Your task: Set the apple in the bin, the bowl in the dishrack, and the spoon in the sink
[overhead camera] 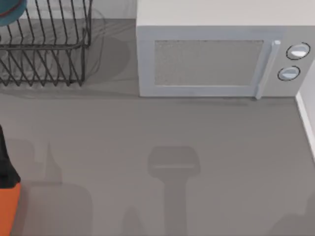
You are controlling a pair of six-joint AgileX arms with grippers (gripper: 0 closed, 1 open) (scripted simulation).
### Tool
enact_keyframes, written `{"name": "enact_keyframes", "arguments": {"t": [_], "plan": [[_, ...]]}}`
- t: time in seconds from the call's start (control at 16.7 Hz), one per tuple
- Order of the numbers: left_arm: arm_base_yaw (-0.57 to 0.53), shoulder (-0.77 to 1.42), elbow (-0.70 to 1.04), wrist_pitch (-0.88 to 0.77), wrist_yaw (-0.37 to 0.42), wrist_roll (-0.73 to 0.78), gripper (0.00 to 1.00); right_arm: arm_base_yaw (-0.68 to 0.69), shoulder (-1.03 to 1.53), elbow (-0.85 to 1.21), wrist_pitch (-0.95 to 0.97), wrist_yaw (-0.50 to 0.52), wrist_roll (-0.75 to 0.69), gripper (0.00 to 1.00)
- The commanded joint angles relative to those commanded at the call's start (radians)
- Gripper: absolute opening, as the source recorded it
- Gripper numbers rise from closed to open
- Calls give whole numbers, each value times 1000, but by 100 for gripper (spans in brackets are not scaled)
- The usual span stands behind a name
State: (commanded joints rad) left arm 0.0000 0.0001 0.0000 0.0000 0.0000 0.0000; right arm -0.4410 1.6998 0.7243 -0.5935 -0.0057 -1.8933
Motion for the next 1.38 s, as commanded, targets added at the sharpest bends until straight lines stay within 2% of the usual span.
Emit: {"name": "enact_keyframes", "arguments": {"t": [0.18,0.96,1.38], "plan": [[0,0,0,0,0,0,100,0,0,0,0,0,0,100],[0,0,0,0,0,0,100,0,0,0,0,0,0,2],[0,0,0,0,0,0,100,0,0,0,0,0,0,0]]}}
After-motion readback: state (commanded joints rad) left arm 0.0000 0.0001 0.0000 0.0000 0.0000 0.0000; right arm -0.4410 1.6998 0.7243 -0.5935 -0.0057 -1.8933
